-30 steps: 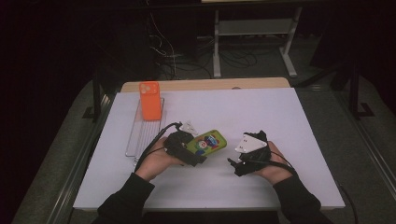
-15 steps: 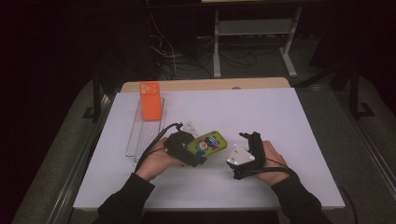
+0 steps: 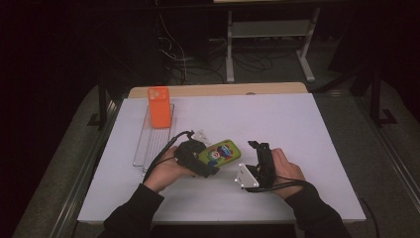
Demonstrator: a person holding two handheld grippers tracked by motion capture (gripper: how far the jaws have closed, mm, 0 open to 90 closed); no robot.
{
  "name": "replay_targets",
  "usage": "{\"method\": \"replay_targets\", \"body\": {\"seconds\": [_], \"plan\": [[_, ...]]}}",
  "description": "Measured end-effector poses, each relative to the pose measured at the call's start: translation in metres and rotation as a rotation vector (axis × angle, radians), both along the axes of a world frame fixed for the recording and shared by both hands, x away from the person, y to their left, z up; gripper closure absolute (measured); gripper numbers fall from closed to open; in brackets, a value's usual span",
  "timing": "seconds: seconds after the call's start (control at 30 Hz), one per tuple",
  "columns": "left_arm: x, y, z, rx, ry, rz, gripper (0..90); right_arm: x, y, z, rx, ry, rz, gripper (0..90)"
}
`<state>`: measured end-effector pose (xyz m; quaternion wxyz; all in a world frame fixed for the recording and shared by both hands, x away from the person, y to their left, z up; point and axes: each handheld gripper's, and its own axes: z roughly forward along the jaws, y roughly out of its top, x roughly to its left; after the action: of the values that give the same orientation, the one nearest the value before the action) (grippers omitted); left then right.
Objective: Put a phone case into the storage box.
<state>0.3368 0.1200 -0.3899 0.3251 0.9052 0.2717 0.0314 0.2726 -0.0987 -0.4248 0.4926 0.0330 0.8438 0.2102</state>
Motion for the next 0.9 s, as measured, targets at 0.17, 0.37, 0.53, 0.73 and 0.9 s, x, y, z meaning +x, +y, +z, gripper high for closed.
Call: {"method": "replay_targets", "body": {"seconds": [0.17, 0.37, 0.53, 0.73, 0.9], "plan": [[0.002, 0.002, 0.001, 0.038, -0.004, -0.033, 15.6, -0.001, 0.004, -0.003, -0.054, -0.070, 0.026, 0.0], [0.002, 0.001, 0.000, 0.027, 0.000, -0.028, 15.6, -0.004, 0.011, -0.006, -0.067, -0.130, 0.043, 0.0], [0.001, -0.001, 0.000, 0.035, -0.001, -0.041, 15.6, -0.005, 0.019, -0.008, -0.102, -0.203, 0.082, 4.7], [0.000, -0.003, 0.000, 0.044, -0.004, -0.052, 15.6, -0.006, 0.028, -0.011, -0.112, -0.249, 0.105, 10.4], [0.000, -0.004, -0.001, 0.034, -0.002, -0.047, 15.6, -0.006, 0.033, -0.012, -0.132, -0.273, 0.107, 18.6]]}}
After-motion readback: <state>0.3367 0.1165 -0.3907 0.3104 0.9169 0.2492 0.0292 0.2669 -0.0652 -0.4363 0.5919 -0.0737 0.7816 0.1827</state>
